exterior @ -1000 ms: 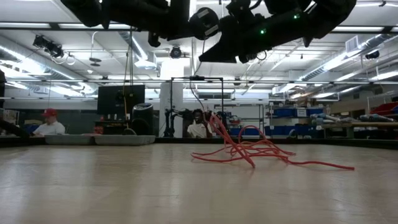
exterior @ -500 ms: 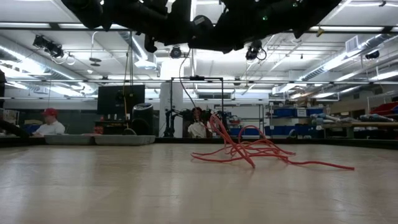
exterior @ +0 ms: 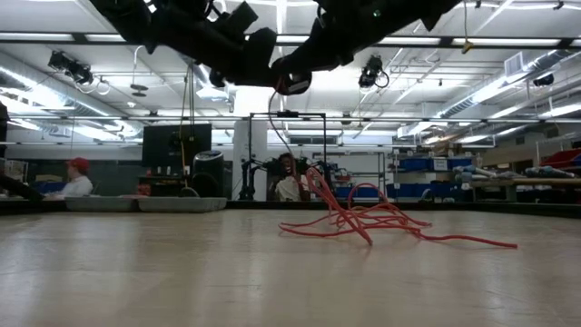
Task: Coil cords
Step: Coil the red wire onto the spool
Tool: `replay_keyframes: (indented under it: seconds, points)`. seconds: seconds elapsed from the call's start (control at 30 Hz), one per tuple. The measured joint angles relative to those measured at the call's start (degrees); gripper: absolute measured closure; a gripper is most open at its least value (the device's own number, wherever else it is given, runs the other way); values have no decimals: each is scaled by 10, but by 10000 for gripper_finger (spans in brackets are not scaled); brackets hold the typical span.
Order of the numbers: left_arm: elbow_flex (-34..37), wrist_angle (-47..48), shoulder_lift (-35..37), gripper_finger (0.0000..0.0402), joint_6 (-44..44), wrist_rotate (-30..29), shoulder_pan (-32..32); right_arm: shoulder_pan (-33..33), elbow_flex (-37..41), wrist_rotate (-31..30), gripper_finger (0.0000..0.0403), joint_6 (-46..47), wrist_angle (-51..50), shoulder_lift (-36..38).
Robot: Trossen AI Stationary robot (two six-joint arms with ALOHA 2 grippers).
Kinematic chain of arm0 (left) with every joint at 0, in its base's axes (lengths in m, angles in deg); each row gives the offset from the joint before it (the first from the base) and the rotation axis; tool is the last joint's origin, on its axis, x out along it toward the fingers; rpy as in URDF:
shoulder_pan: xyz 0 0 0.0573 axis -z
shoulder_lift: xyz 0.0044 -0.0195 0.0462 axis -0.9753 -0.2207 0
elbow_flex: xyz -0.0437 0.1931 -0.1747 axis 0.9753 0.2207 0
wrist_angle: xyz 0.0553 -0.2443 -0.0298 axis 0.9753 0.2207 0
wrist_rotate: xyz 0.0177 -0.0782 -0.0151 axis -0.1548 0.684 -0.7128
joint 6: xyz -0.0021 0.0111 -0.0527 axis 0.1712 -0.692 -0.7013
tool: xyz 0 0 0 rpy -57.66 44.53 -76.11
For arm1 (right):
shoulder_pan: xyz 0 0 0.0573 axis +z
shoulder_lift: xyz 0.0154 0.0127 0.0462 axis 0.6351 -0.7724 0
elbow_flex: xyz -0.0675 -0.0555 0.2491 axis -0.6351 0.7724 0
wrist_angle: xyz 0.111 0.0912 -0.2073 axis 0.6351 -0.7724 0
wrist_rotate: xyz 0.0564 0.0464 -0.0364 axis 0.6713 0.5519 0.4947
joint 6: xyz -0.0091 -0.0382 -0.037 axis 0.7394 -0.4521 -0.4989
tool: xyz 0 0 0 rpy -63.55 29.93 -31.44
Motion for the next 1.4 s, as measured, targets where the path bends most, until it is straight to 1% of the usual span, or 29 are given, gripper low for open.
replay_keyframes:
  seconds: [0.1,0.2,0.37,0.47,0.67,0.83,0.9,1.0,1.17,1.27,1.33,1.4]
  points:
    - [0,17,0,401,2,46,0,0,-10,-12,403,-11,-15,0]
    - [0,29,0,401,13,76,0,-1,-13,-12,403,-21,-17,0]
    - [0,52,0,401,9,104,1,-3,-16,-12,403,-31,-13,0]
    - [0,57,0,401,-1,104,1,-8,-16,-6,403,-32,-13,0]
    - [0,57,0,401,-17,104,1,-22,-16,55,403,-27,-20,0]
    - [0,55,0,401,-20,107,1,-34,-16,130,403,-18,-38,0]
    - [0,46,0,401,-28,107,1,-36,-16,142,403,-14,-37,0]
    - [0,22,0,401,-61,106,1,-36,-16,128,403,-8,-22,0]
    - [0,7,0,401,-95,106,1,-30,-16,34,403,-7,-14,0]
    - [0,6,0,401,-113,106,1,-23,-16,-4,403,-7,-9,0]
    - [0,-2,0,401,-128,106,1,-20,-16,-10,403,-7,-5,0]
    - [0,-10,0,401,-152,106,1,-19,-16,-1,403,-7,-4,0]
